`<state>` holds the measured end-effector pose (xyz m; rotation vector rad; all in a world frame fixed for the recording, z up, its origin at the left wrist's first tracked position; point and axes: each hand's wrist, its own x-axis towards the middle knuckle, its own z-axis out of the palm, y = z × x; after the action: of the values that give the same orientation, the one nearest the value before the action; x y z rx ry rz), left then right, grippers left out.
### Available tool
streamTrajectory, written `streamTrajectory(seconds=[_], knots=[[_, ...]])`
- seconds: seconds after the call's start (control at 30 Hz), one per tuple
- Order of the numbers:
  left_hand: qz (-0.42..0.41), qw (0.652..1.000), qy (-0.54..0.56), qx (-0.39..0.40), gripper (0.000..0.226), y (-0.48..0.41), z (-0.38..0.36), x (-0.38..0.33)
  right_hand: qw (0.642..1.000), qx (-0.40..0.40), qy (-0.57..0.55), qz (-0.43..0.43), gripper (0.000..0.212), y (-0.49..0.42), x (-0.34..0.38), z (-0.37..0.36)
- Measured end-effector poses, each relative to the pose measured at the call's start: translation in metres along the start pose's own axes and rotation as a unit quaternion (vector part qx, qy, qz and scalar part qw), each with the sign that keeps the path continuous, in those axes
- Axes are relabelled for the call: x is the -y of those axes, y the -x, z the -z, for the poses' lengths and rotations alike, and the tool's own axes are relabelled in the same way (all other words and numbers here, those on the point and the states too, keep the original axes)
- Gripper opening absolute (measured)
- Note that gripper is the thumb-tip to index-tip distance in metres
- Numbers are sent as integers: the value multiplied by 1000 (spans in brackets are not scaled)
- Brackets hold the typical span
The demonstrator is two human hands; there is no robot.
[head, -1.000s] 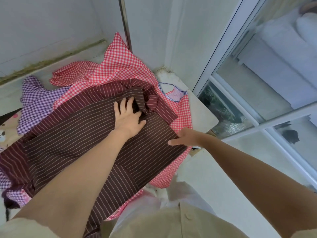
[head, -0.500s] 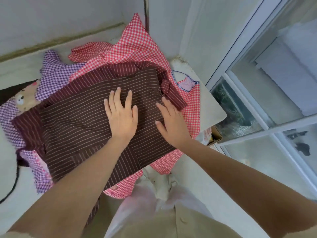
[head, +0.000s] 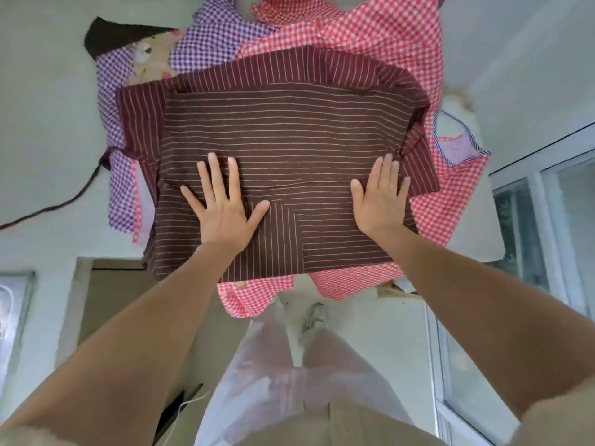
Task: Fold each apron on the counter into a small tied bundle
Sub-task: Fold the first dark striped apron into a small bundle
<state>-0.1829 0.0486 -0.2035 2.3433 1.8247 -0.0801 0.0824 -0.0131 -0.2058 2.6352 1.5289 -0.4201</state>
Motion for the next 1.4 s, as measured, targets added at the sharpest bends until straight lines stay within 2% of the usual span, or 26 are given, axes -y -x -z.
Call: streamTrajectory(seconds=[0.07, 0.1, 0.17, 0.2, 0.23, 0.27, 0.43, 0.57, 0.63, 0.7, 0.77, 0.8, 0.87, 0.9, 0.97, 1.03, 1.1, 1.2, 1.3, 1.33, 1.4], knots=[[0, 1000, 5, 9, 94, 1, -4, -1, 996, -76, -16, 39, 69, 7, 23, 9], [-1, 1000, 9, 14, 94, 0, -6, -1, 988, -100, -26, 110, 66, 14, 40, 11], [-5, 1000, 6, 27, 94, -1, -9, -1, 951, -83, -25, 297, 59, 27, 73, 6], [-5, 999, -1, 33, 93, 0, -10, 0, 931, -59, -6, 359, 57, 31, 84, 0], [-5, 999, -5, 38, 92, -1, -11, 1, 923, -35, 19, 382, 57, 29, 87, -5], [-5, 999, -7, 46, 91, -1, -11, 2, 928, -14, 36, 370, 57, 24, 83, -11], [-14, 997, 1, 82, 89, -6, -6, 4, 983, 7, 42, 181, 64, -5, 23, -12], [-28, 994, 25, 100, 82, -13, 7, 8, 997, -12, 21, 71, 64, -8, 46, 6], [-42, 993, 86, 62, 65, -17, 17, 18, 992, -77, -28, 101, 63, 4, 87, 17], [-62, 977, 204, -27, 43, -18, 32, 35, 965, -104, -81, 229, 61, 16, 136, 26], [-51, 962, 240, -117, 26, -20, 45, 59, 936, -70, -102, 330, 61, 23, 181, 27], [-25, 961, 234, -144, 20, -21, 53, 71, 934, -39, -103, 340, 61, 25, 197, 24], [53, 962, 218, -155, 13, -22, 65, 96, 947, 29, -84, 308, 62, 21, 213, 11], [96, 965, 209, -127, 13, -22, 69, 113, 953, 60, -66, 289, 64, 19, 217, 3], [161, 967, 198, 9, 22, -20, 70, 144, 957, 103, -31, 270, 65, 16, 217, -11], [158, 932, 254, 205, 24, -15, 69, 158, 957, 124, -25, 262, 67, 11, 209, -16], [104, 895, 274, 336, 23, -8, 72, 166, 956, 132, -24, 261, 68, 10, 211, -18], [16, 880, 257, 399, 6, -3, 78, 165, 956, 142, -17, 255, 71, 9, 214, -15], [-55, 899, 186, 394, 13, 3, 82, 165, 955, 147, -29, 255, 77, 11, 215, -10], [-57, 903, 198, 377, 14, 5, 81, 166, 955, 142, -30, 258, 79, 12, 214, -9], [-6, 893, 303, 334, 17, 12, 79, 171, 955, 129, -15, 267, 84, 17, 208, -8]])
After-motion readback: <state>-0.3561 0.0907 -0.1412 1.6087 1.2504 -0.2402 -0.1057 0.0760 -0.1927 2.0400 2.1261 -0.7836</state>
